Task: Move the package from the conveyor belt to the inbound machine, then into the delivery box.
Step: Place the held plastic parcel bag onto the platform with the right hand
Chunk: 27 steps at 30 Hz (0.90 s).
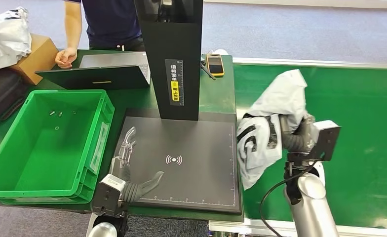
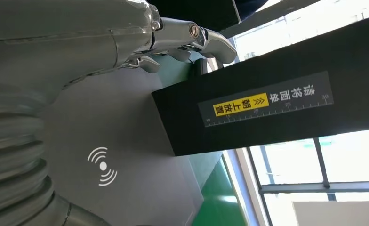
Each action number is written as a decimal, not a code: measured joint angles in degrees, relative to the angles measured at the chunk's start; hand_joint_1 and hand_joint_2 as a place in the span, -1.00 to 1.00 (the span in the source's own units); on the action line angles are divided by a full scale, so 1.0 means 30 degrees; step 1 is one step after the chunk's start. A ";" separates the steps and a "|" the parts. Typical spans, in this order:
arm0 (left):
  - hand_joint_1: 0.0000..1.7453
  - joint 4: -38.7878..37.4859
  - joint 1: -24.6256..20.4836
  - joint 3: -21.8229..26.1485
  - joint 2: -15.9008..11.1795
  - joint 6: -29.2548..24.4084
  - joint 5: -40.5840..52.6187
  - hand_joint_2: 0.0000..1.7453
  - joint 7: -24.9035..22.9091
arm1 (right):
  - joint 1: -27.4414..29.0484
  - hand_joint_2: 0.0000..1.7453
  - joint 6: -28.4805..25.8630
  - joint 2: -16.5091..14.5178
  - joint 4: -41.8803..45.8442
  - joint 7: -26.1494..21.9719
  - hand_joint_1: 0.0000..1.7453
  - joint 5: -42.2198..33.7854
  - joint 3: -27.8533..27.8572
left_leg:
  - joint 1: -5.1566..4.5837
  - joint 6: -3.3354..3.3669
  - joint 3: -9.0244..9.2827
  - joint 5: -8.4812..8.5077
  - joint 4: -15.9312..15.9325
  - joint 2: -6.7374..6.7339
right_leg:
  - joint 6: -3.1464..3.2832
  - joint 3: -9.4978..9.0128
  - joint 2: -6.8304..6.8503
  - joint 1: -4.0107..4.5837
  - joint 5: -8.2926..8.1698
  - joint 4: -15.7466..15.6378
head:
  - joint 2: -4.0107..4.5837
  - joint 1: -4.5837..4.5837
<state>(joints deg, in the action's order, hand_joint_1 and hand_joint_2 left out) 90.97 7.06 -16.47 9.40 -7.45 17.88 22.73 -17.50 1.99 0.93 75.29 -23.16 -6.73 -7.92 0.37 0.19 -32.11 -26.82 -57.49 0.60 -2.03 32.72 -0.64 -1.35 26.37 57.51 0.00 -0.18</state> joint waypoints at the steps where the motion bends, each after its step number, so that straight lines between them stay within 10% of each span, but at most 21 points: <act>1: -1.00 0.0000 -0.0003 -0.0075 0.0000 0.0005 0.0053 1.00 -0.0057 | -0.0098 1.00 0.0404 -0.0270 -0.0283 0.0146 1.00 -0.0031 -0.0670 | 0.0003 -0.0003 0.0001 0.0002 0.0000 0.0000 | 0.0002 0.0001 -0.0001 0.0004 -0.0001 0.0002 | 0.0000 -0.0002; 13: -1.00 0.0000 0.0021 -0.0736 -0.0007 -0.0279 0.0233 1.00 -0.0851 | -0.1662 1.00 0.2409 -0.2679 -0.4457 0.1505 1.00 -0.0944 -0.8285 | 0.0029 -0.0027 -0.0026 0.0014 -0.0001 0.0011 | 0.0027 0.0028 0.0008 0.0020 0.0014 0.0014 | 0.0000 -0.0003; 17: -1.00 0.0000 0.0036 -0.0825 -0.0007 -0.0219 0.0247 1.00 -0.0918 | -0.2059 1.00 0.1587 -0.2778 -0.5484 0.1510 -0.80 -0.0579 -0.9630 | 0.0024 -0.0026 -0.0028 0.0014 -0.0006 0.0012 | 0.0025 0.0027 0.0009 0.0016 0.0011 0.0012 | 0.0000 -0.0003; 18: -1.00 0.0000 0.0040 -0.0840 -0.0007 -0.0213 0.0251 1.00 -0.0927 | -0.2185 1.00 0.1271 -0.2780 -0.5732 0.1494 -0.96 -0.0336 -0.9891 | 0.0023 -0.0026 -0.0027 0.0014 -0.0008 0.0012 | 0.0025 0.0027 0.0009 0.0015 0.0010 0.0012 | 0.0000 -0.0003; 27: -1.00 0.0217 0.0379 -0.0926 -0.0084 -0.0350 0.0328 1.00 -0.0969 | -0.2868 1.00 -0.1694 -0.2310 -0.6828 0.1015 -1.00 0.0699 -1.0511 | 0.0023 -0.0027 -0.0011 0.0014 -0.0011 0.0012 | 0.0029 0.0029 0.0009 0.0018 0.0008 0.0011 | 0.0000 -0.0005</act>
<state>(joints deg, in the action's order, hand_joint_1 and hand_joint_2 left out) 91.62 8.20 -19.25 9.15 -8.50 18.86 19.82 -26.11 -3.10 -6.00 54.81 -20.11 -4.63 -39.45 0.44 0.11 -32.15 -26.77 -57.52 0.63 -1.94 32.81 -0.61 -1.30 26.39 57.54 0.00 -0.19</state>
